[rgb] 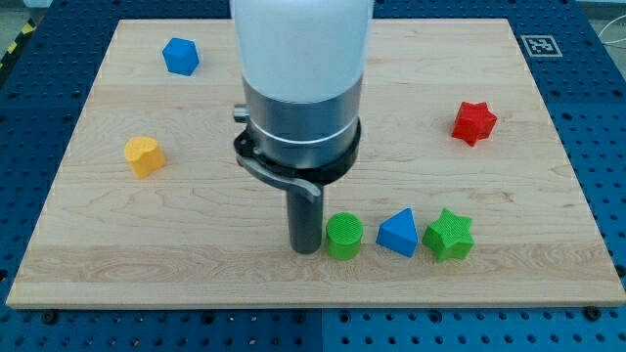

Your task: Slide the blue cube towards bottom center

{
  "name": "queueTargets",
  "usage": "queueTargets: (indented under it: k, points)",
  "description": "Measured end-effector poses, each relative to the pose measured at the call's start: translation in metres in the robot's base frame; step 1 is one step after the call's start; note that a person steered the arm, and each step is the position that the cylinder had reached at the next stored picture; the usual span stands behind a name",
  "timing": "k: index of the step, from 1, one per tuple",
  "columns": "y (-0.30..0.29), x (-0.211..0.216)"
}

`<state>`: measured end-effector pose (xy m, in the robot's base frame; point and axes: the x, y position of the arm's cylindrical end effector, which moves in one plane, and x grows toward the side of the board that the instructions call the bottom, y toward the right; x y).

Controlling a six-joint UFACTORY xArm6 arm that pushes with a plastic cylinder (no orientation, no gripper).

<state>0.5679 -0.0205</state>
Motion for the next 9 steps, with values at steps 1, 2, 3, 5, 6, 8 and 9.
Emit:
queueTargets:
  k: [1, 2, 3, 5, 6, 8, 9]
  points:
    - [-0.031, -0.004]
    - [-0.070, -0.025]
    - [-0.103, -0.055]
    - [-0.106, -0.122]
    - [-0.123, -0.150]
    - [-0.198, -0.213]
    - [-0.239, -0.253]
